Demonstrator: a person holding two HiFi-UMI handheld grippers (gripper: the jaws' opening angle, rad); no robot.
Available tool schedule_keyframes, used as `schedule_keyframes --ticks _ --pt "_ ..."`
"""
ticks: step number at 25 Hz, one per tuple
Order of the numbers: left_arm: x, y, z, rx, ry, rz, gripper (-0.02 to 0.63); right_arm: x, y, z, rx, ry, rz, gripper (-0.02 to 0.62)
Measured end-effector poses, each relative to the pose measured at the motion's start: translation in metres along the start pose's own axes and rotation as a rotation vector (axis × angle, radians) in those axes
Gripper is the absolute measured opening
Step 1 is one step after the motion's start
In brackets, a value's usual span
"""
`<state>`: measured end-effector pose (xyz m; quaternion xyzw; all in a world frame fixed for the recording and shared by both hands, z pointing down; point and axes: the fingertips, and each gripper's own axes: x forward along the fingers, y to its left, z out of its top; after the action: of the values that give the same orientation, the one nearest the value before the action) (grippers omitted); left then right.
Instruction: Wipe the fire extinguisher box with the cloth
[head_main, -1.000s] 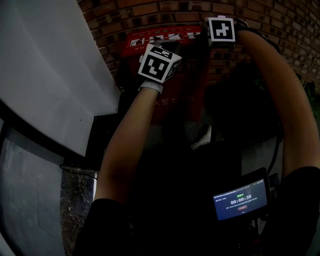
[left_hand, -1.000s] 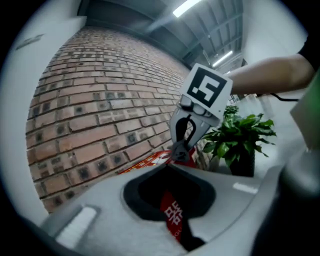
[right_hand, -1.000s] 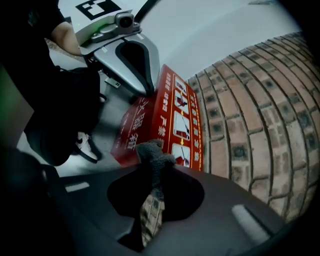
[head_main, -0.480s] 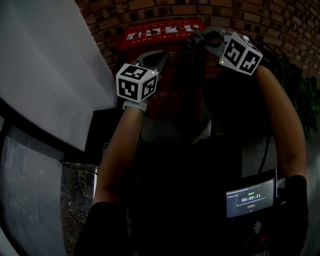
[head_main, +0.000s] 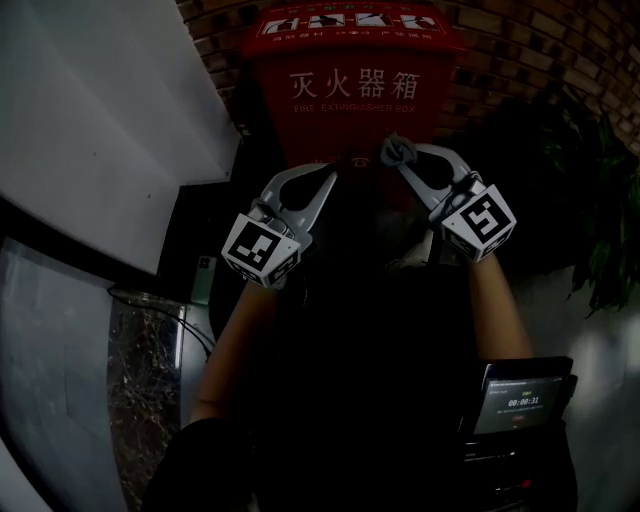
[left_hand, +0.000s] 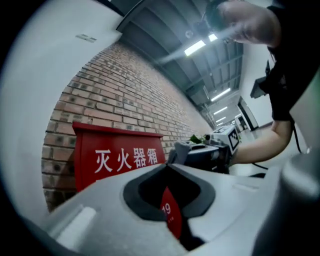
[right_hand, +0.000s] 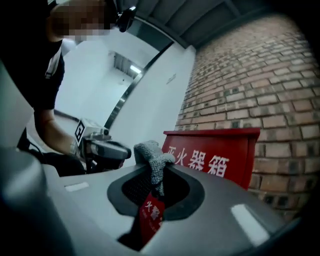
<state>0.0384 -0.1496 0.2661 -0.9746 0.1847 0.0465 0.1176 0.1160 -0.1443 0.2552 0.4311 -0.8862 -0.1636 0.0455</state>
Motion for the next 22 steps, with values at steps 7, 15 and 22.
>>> schedule_keyframes --ticks 7,15,22 --pt "0.017 0.026 -0.058 -0.046 -0.008 0.01 0.003 0.049 0.024 -0.059 0.1 -0.022 0.019 0.038" --pt "0.016 0.033 -0.125 -0.148 0.025 0.007 0.003 0.065 0.04 -0.116 0.21 -0.007 0.029 0.041" --pt "0.011 0.04 -0.139 -0.135 0.013 0.045 0.003 0.065 0.059 -0.128 0.231 -0.039 0.063 0.043"
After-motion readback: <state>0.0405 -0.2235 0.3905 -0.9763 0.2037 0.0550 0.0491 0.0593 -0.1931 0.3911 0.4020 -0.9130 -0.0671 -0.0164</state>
